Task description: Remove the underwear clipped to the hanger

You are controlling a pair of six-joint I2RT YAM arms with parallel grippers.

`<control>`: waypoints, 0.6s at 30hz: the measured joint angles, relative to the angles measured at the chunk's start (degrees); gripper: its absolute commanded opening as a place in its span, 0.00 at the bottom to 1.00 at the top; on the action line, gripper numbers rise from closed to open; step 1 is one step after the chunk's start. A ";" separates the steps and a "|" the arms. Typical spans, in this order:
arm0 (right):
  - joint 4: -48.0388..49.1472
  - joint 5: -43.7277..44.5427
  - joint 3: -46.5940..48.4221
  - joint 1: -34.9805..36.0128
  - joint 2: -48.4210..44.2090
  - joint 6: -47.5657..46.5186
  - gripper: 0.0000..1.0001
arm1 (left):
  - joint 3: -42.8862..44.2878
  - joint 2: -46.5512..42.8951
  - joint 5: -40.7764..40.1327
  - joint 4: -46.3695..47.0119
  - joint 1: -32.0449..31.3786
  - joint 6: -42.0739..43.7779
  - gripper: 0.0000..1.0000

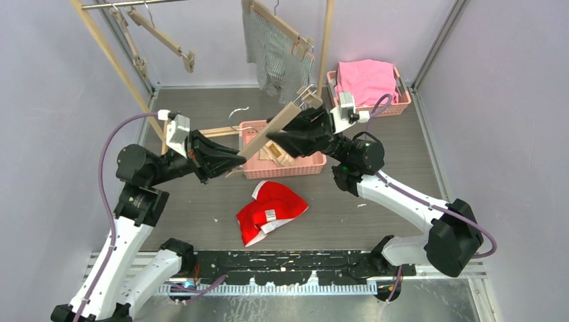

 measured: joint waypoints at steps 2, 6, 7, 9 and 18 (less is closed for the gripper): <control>-0.61 0.11 -0.04 0.11 0.00 -0.68 0.99 | 2.56 -0.17 -0.87 -4.76 -0.17 0.46 0.00; -3.19 -0.22 -0.07 0.50 0.04 -2.82 1.00 | 6.43 -0.90 -2.67 -11.10 -0.15 1.16 0.00; -4.00 -0.24 -0.07 0.55 0.04 -3.19 1.00 | 7.15 -1.14 -2.97 -12.39 -0.15 1.49 0.00; -6.01 -0.24 -0.07 0.55 0.04 -4.02 1.00 | 9.25 -1.81 -4.09 -16.70 -0.15 2.75 0.00; -28.79 8.11 -2.36 3.19 -3.69 -17.05 1.00 | 19.71 -6.05 -22.95 -43.08 -0.20 15.54 0.00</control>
